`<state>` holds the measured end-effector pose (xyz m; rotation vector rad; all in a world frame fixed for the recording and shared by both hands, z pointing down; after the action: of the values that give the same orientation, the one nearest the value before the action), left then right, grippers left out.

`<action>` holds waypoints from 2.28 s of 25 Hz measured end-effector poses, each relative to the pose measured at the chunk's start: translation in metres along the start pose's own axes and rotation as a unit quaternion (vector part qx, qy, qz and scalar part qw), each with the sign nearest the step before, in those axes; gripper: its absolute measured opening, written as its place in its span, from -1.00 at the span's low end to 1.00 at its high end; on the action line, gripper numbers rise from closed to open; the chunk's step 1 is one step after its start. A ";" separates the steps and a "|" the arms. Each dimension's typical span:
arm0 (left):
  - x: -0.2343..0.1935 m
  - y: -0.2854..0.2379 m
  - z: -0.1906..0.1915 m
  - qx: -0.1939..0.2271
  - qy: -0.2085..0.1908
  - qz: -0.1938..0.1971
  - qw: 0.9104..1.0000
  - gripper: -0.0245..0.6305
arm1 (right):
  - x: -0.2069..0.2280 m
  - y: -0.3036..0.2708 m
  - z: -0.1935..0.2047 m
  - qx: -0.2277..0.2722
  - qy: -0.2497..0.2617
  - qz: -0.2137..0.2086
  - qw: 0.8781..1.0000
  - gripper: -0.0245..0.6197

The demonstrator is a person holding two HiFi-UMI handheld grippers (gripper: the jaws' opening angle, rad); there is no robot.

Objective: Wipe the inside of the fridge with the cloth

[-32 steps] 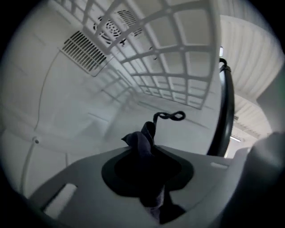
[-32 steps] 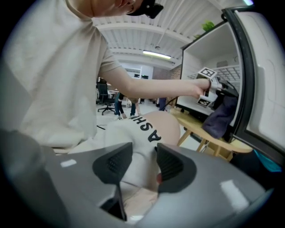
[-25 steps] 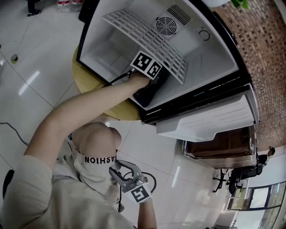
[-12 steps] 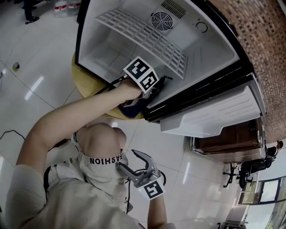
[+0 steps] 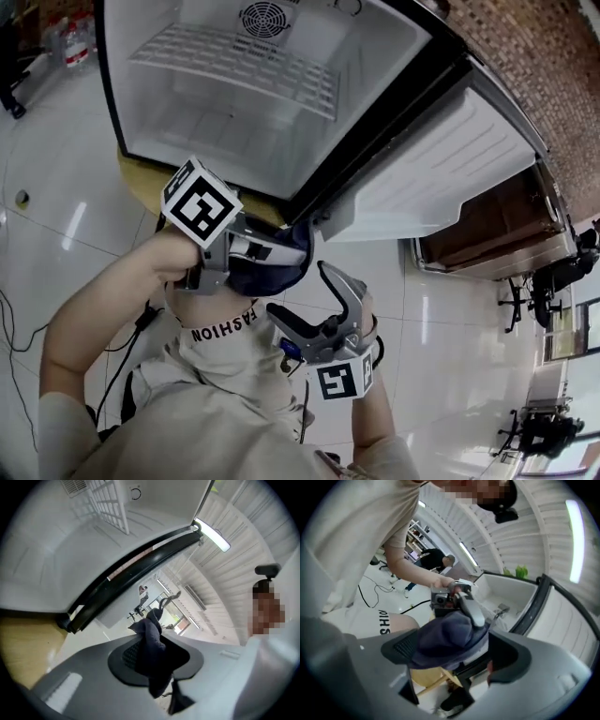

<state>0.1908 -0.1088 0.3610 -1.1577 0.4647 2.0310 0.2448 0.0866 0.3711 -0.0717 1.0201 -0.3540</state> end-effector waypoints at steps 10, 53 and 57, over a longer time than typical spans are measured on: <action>0.032 -0.027 0.036 -0.092 -0.006 0.066 0.994 -0.65 | 0.001 -0.003 -0.019 0.027 0.057 -0.004 0.998 -0.02; 0.076 0.044 0.023 0.199 -0.305 -0.283 0.887 -0.91 | 0.285 0.017 0.009 0.097 -0.045 0.361 0.927 -0.70; 0.073 0.044 0.024 0.181 -0.304 -0.286 0.891 -0.91 | 0.299 0.031 0.054 0.053 -0.082 0.411 0.906 -0.71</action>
<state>0.1204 -0.0919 0.3098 -0.3257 0.1409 1.5726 0.4387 0.0136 0.1472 0.4165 0.7796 0.3676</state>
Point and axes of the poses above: the fingertips, and each gripper's own axes: y backward along the fingers, x to its right, z out of its underside, the point moved 10 cm from there along y, backward along the fingers, and after that the axes turned 7 degrees about y, right-handed, at the moved point
